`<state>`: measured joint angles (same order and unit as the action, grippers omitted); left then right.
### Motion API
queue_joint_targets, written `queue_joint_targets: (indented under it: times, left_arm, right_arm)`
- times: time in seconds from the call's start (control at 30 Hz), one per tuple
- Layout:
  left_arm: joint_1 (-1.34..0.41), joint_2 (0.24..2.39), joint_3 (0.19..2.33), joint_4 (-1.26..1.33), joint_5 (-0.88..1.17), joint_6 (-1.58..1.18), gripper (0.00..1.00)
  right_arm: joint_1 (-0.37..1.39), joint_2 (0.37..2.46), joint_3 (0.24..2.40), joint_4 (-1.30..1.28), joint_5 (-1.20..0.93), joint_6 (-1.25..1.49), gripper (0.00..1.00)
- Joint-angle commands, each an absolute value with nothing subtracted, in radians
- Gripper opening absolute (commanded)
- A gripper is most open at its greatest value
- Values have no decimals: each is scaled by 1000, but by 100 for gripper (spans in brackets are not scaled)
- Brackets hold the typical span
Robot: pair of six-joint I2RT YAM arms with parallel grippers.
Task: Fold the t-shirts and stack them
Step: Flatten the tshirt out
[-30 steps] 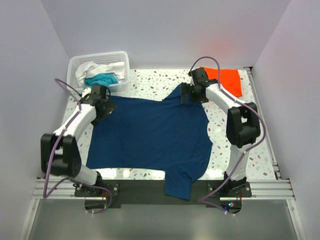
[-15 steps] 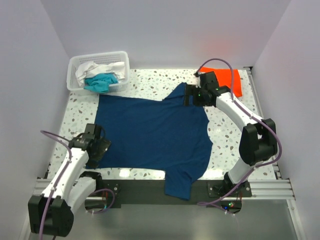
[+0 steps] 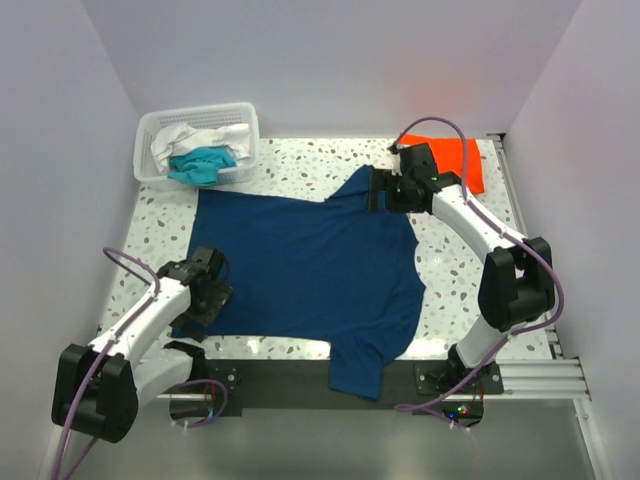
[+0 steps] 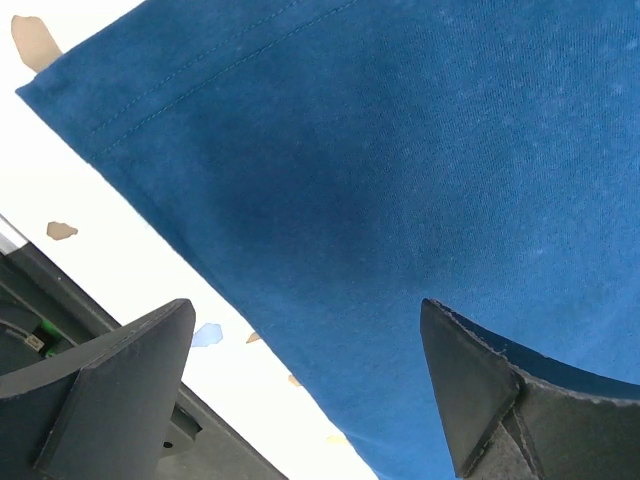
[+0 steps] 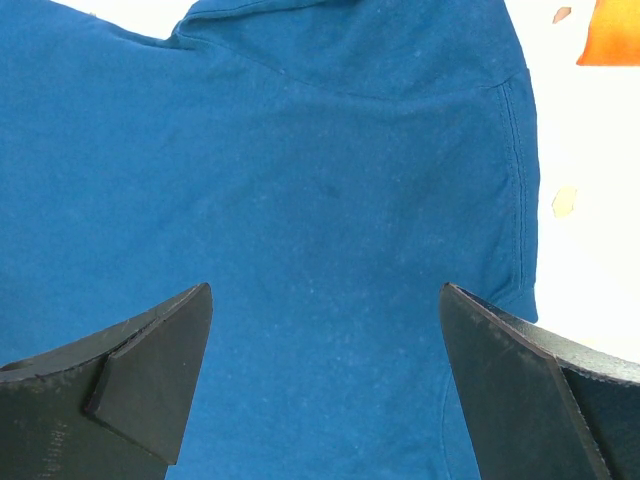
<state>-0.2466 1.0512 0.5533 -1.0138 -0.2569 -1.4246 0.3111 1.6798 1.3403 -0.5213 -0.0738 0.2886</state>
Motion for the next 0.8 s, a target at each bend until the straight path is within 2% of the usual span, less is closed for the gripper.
queue_joint_targets:
  times: [0.0,0.23,0.4,0.77]
  left_arm:
    - [-273,1028,591,-1069,-314,-1541,100]
    - [-285,1028,588,-1077,-307,-1560,96]
    - [-340,1035,535,-988,-203,-1649,95]
    - [-387,959,472,-991,-219,-1781,91]
  right_arm:
    - [307,1683,1348,-495,-78,295,99]
    - [307,1703,1367,-505,-51,285,99]
    - [307,1720,1381,-520,-71,284,99]
    - [307,1735,1390,-535,-87,276,99]
